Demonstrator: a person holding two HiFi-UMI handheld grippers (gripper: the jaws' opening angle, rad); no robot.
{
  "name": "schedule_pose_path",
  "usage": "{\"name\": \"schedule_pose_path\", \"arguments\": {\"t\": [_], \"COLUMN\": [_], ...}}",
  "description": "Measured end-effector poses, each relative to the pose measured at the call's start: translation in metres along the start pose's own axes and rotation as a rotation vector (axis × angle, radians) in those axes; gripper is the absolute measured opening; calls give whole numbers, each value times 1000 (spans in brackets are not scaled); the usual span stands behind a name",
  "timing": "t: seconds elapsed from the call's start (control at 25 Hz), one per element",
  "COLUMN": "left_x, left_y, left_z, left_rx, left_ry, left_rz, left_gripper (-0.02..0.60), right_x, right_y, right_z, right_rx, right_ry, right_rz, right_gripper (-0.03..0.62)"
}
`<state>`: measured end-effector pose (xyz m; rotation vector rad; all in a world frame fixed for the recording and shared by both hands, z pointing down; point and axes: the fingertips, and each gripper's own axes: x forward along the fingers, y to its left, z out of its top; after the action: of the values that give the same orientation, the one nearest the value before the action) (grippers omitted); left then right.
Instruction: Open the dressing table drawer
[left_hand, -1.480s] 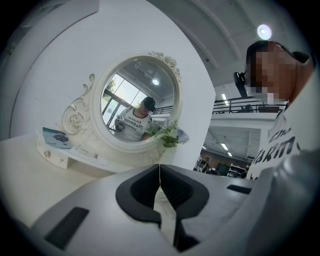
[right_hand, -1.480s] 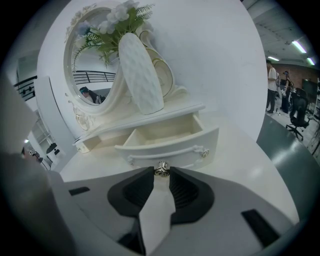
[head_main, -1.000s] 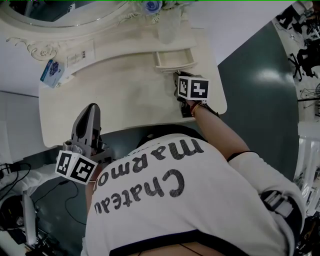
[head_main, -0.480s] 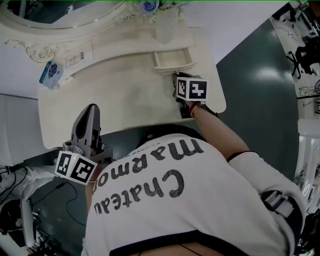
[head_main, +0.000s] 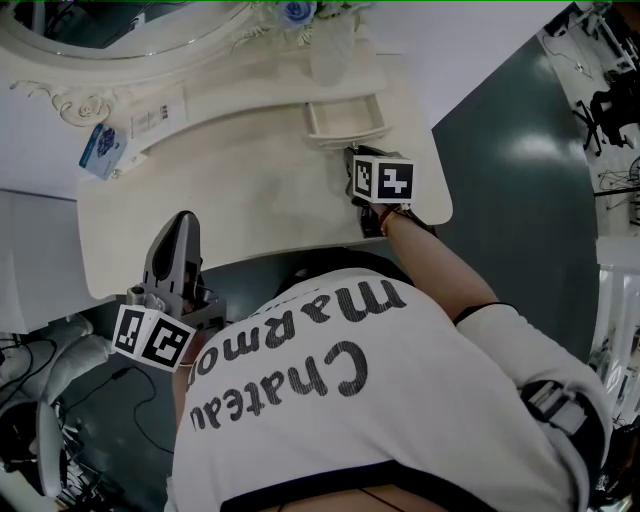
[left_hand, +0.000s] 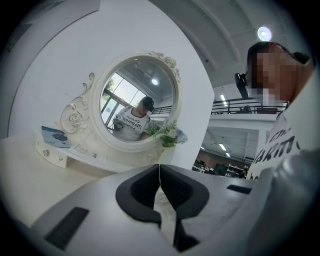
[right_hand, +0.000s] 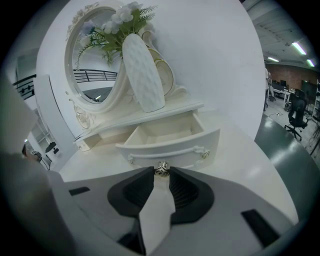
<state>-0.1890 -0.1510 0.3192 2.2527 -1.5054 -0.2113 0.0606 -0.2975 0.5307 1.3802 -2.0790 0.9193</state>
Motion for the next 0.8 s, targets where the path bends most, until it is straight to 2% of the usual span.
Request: {"name": "schedule_pose_path", "arguments": {"t": [0.8], "left_x": [0], "left_y": [3], "left_z": [0], "left_rx": [-4], "left_ry": [-11], "left_rz": [2], "left_gripper": [23], "right_x": [1], "right_y": [1], "right_z": [0], "right_rx": [-2], "right_ry": [5], "right_rz": [-1], "right_gripper": [107]}}
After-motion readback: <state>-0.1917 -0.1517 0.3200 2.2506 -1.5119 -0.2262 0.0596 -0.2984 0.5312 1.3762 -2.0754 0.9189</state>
